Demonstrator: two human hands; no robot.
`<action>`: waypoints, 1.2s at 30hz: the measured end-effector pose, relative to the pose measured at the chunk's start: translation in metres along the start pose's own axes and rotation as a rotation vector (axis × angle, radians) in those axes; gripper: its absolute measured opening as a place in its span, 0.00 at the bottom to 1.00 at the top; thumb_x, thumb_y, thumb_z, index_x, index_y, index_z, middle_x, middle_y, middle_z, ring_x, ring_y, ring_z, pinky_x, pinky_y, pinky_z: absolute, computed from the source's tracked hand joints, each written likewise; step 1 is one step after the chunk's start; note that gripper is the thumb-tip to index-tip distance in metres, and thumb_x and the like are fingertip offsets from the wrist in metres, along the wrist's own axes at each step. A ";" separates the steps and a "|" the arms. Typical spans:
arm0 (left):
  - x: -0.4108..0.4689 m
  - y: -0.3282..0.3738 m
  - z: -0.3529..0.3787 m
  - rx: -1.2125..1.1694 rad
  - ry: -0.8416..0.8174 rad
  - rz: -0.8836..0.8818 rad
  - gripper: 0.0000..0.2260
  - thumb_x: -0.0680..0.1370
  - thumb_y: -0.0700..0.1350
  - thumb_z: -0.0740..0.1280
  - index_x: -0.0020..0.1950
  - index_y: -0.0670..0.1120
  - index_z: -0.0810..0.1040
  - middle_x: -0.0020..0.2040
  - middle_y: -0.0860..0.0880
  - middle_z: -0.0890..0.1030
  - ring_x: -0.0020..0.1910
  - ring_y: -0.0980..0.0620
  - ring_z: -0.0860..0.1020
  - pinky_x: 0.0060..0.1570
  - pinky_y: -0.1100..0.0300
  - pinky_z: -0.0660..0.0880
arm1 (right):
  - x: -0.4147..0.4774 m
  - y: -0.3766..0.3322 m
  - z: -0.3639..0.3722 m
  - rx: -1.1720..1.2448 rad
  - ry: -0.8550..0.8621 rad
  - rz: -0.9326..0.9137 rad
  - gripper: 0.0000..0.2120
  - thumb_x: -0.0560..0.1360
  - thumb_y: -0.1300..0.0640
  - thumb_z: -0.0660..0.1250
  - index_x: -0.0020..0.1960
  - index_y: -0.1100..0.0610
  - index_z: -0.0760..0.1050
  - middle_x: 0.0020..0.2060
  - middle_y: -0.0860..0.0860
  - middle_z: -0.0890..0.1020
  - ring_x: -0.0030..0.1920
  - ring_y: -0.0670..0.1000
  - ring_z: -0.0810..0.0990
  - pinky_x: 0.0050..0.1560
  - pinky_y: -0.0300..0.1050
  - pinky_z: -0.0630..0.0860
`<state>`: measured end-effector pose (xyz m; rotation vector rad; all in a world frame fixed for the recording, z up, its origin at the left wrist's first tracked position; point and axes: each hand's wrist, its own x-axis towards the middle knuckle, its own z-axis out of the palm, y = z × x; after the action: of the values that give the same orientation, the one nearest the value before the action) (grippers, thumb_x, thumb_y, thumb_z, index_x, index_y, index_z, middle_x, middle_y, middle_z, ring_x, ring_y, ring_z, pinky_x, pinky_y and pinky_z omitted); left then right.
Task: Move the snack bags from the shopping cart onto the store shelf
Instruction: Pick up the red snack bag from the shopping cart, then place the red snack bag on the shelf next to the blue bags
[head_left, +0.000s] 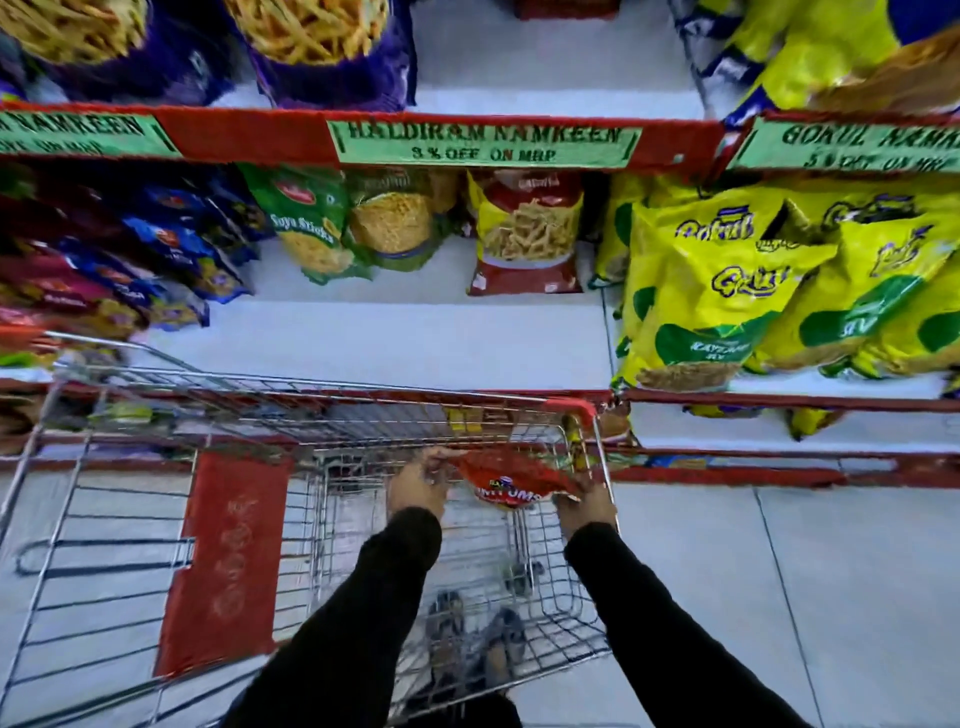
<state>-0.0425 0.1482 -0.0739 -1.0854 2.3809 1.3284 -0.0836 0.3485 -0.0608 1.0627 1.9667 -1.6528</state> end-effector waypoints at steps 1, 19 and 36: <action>-0.002 0.004 -0.001 -0.007 0.024 0.001 0.08 0.76 0.42 0.66 0.54 0.48 0.80 0.48 0.44 0.84 0.46 0.45 0.82 0.43 0.60 0.76 | -0.003 -0.001 0.000 -0.075 -0.004 -0.018 0.09 0.76 0.71 0.58 0.44 0.64 0.75 0.45 0.59 0.80 0.39 0.51 0.75 0.39 0.40 0.71; -0.089 0.073 -0.061 -0.540 0.067 0.325 0.08 0.77 0.40 0.66 0.56 0.45 0.76 0.51 0.45 0.80 0.50 0.49 0.78 0.56 0.54 0.75 | -0.095 -0.065 -0.064 0.084 -0.113 -0.576 0.05 0.75 0.67 0.66 0.50 0.64 0.76 0.40 0.50 0.80 0.34 0.31 0.78 0.40 0.23 0.72; -0.148 0.306 -0.169 -1.056 0.142 0.752 0.05 0.79 0.39 0.63 0.54 0.45 0.73 0.46 0.57 0.77 0.38 0.73 0.78 0.41 0.77 0.73 | -0.184 -0.285 -0.092 0.603 -0.197 -0.989 0.09 0.70 0.62 0.72 0.49 0.59 0.77 0.42 0.50 0.80 0.44 0.47 0.77 0.51 0.41 0.74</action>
<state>-0.1199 0.1854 0.2959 -0.3595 2.2032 3.0393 -0.1551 0.3687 0.2823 -0.0522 2.0137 -2.8306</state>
